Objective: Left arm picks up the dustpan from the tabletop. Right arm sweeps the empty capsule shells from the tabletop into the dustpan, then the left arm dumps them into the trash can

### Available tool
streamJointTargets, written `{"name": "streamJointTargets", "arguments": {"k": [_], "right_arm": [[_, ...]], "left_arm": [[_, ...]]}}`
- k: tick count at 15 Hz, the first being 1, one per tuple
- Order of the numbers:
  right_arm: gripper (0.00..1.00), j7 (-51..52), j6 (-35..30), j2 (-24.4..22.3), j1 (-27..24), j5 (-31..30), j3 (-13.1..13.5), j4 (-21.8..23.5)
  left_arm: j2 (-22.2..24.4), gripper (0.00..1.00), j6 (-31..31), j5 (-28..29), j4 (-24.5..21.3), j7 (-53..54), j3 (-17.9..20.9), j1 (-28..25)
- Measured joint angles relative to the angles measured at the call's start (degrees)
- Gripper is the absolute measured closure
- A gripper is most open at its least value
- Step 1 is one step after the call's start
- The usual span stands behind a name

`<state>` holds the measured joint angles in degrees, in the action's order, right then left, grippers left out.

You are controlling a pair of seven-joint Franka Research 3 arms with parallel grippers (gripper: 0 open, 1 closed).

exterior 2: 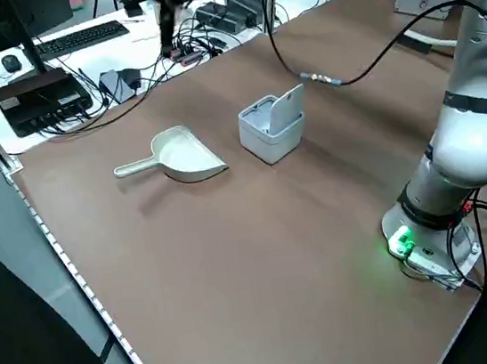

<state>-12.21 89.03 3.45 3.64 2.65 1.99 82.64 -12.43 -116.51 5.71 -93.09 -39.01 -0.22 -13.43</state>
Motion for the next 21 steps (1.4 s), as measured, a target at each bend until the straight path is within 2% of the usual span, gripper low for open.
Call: {"name": "streamJointTargets", "arguments": {"k": [3,8,14,17,21], "right_arm": [[0.00,0.0,0.0,0.0,-0.2,0.1,0.1,0.0],[0.00,0.0,0.0,0.1,-0.3,0.2,0.1,0.0],[0.00,0.0,0.2,0.2,-0.6,0.4,0.1,0.0],[0.00,0.0,0.5,0.6,-0.8,0.4,0.1,0.0],[0.00,0.1,0.6,1.5,-2.1,0.4,0.1,0.0]], "left_arm": [[0.7,0.00,4.2,-1.1,4.1,-0.3,-5.8,0.4],[1.7,0.00,9.6,-1.2,7.5,1.7,-12.1,0.8],[2.3,0.00,15.2,-1.3,9.2,12.5,-12.1,8.4],[4.3,0.00,20.8,-1.3,9.2,22.0,-11.9,8.8],[6.6,0.00,25.7,-1.0,9.2,26.6,-11.5,8.8]]}}
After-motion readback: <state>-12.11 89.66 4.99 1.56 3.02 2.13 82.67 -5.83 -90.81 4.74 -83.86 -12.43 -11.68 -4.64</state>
